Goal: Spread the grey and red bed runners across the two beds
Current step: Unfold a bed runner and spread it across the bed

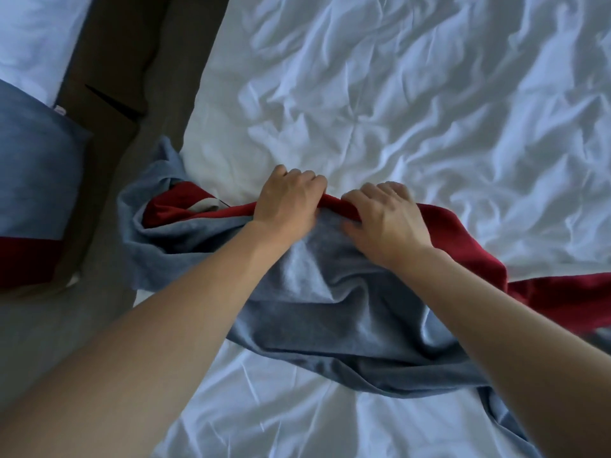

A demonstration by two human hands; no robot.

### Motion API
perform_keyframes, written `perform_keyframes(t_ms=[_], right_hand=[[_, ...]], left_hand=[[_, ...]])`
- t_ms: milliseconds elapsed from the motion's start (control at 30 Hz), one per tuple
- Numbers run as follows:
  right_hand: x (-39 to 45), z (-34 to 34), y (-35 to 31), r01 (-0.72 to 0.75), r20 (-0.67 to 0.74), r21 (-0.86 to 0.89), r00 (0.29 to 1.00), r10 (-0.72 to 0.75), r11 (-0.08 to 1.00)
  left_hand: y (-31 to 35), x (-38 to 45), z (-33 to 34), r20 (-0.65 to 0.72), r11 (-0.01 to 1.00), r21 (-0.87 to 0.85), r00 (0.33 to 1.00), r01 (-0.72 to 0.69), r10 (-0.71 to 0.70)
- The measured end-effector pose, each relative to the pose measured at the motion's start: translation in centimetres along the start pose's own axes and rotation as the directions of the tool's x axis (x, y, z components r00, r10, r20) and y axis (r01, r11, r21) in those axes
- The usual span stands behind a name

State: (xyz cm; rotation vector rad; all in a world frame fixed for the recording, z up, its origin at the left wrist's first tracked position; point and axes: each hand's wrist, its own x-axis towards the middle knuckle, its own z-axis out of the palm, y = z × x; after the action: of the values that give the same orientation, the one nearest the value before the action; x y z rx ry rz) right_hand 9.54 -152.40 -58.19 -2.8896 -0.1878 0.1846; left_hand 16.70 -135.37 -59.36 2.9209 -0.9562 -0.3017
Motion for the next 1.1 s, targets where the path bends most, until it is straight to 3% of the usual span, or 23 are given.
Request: perform_keyframes(t_ms=[267,400,533,633,733,833,967,1033,1100], right_hand=[[3.0,-1.1,4.3,-0.371,0.023,-0.098,0.927,0.374,0.924],[4.4,-0.4,0.0,-0.147,0.032,-0.022,0.989,0.147,0.989],[6.6,1.2,-5.6,0.051,0.010,-0.014,0.999,-0.051,0.999],[8.5,1.0,-6.1,-0.007,0.060,-0.098,0.998,0.013,0.995],[9.1,0.4,-5.2,-0.091,0.073,-0.159,0.992,0.104,0.983],[9.0,0.3,-6.3,-0.002,0.005,-0.088,1.000,0.002,0.996],[10.1,0.6,-9.2,0.103,-0.126,-0.029,0.986,-0.105,0.994],[10.8,0.8,-9.7,0.086,-0.166,-0.040,0.982,-0.091,0.996],[11.2,0.9,-9.3,-0.007,-0.087,-0.079,0.996,0.000,0.997]], left_hand=[[-4.8,0.2,-0.8,-0.027,1.000,0.002,1.000,-0.004,0.004],[-7.2,0.0,-1.2,-0.045,1.000,-0.012,0.999,0.005,-0.005],[-9.6,-1.4,-1.1,-0.003,1.000,-0.011,1.000,0.015,-0.015],[-12.3,-2.9,-1.3,0.045,0.998,0.036,0.998,0.047,-0.049],[-13.8,-3.9,-1.5,0.002,0.998,0.061,1.000,0.012,-0.012],[-14.5,-4.5,-1.5,-0.128,0.999,0.020,0.991,0.039,-0.036],[-15.5,-4.7,-1.6,-0.348,0.987,-0.076,0.924,0.140,-0.157],[-15.9,-4.8,-1.3,-0.292,0.991,-0.090,0.948,0.101,-0.123],[-16.7,-5.1,-0.9,-0.183,0.995,-0.077,0.980,0.061,-0.074]])
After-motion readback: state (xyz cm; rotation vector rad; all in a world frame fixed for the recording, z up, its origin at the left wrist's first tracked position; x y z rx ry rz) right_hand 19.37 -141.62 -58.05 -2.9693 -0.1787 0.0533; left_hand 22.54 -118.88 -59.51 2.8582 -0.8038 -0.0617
